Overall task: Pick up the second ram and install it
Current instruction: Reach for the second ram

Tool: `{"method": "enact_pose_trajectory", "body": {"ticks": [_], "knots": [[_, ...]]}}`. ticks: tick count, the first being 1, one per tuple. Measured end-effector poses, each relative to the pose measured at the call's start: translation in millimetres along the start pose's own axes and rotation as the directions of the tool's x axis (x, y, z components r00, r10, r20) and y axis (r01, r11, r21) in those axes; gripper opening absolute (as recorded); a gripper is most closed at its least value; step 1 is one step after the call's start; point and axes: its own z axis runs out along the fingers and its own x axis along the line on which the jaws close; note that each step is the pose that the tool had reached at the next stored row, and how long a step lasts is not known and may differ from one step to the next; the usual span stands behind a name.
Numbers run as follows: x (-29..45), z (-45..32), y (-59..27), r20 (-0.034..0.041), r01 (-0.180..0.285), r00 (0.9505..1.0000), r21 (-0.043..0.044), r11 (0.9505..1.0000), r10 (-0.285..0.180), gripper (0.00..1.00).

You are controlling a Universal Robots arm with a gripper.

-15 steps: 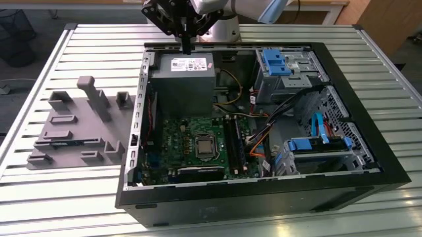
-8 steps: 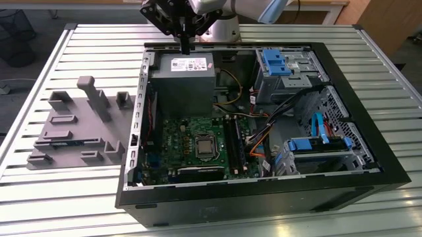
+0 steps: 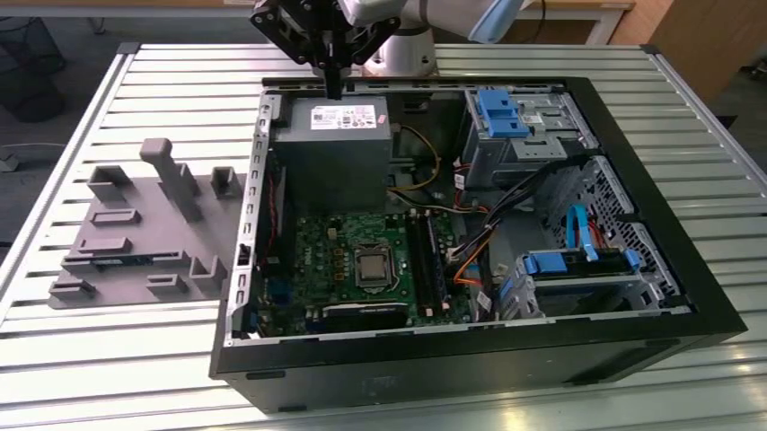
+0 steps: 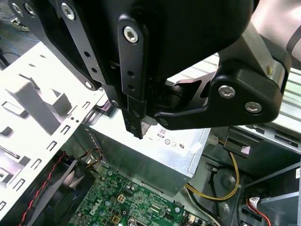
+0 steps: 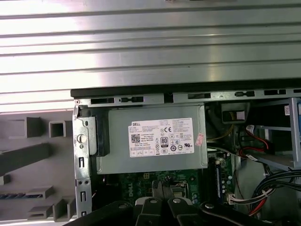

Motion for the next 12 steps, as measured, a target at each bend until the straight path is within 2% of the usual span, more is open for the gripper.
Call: {"method": "enact_pose_trajectory", "body": {"ticks": [12], "knots": [[5.3, -0.1, -0.4, 0.0000, 0.000, 1.0000, 0.0000, 1.0000, 0.000, 0.11]]}}
